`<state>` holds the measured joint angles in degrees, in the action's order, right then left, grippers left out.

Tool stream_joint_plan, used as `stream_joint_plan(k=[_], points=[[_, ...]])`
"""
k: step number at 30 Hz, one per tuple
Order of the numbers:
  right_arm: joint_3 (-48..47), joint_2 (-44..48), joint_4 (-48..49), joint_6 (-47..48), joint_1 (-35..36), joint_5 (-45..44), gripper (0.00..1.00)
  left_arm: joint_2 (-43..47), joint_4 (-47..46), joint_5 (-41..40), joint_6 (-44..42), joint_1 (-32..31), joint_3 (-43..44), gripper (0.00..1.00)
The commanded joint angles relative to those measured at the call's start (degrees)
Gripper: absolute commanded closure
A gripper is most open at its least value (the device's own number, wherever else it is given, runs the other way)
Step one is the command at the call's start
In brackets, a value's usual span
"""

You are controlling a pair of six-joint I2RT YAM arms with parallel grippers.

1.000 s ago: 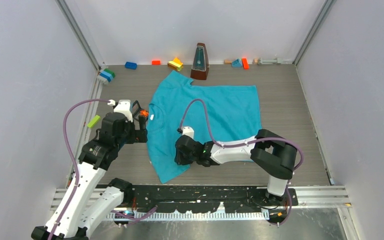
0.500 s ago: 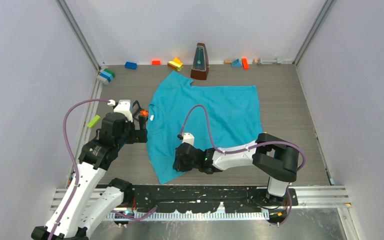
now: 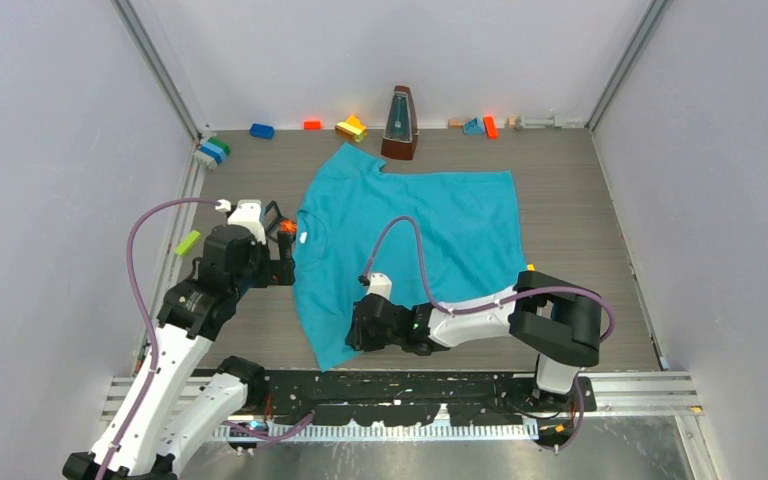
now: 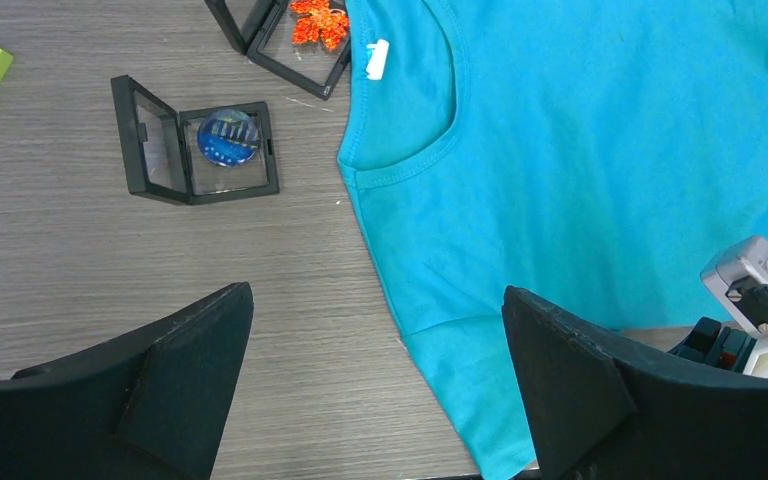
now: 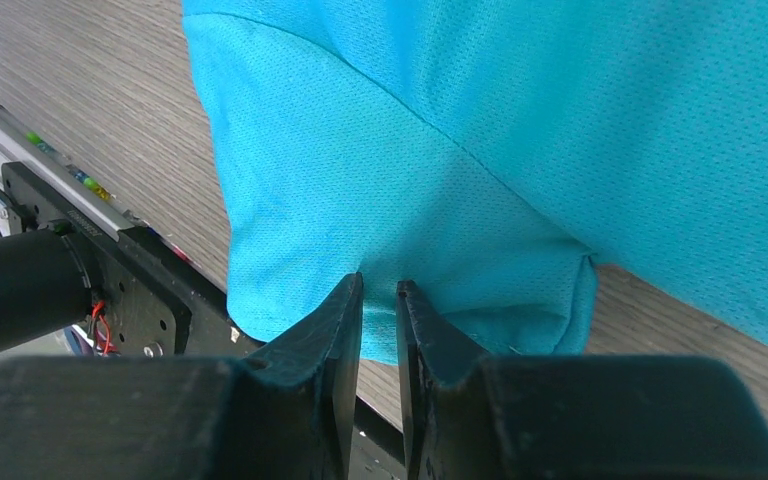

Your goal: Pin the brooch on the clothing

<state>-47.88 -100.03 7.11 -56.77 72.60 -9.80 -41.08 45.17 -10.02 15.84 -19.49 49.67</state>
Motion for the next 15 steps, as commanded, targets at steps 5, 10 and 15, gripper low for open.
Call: stream_joint_plan(k=[5, 10, 15], points=[[2.43, 0.91, -4.88, -1.14, 2.46, -1.36, 0.75, 0.47, -2.73, -0.09, -0.72, 0.15, -0.10, 0.00], [2.66, 1.49, -5.88, -1.29, 3.14, -1.69, 0.75, 0.34, -2.76, -0.09, -0.81, 0.15, -0.10, 0.00], [1.51, 1.48, -6.43, -0.16, 3.33, -1.94, 0.75, -0.16, -3.15, 0.03, -0.82, 0.15, -0.02, 0.00]])
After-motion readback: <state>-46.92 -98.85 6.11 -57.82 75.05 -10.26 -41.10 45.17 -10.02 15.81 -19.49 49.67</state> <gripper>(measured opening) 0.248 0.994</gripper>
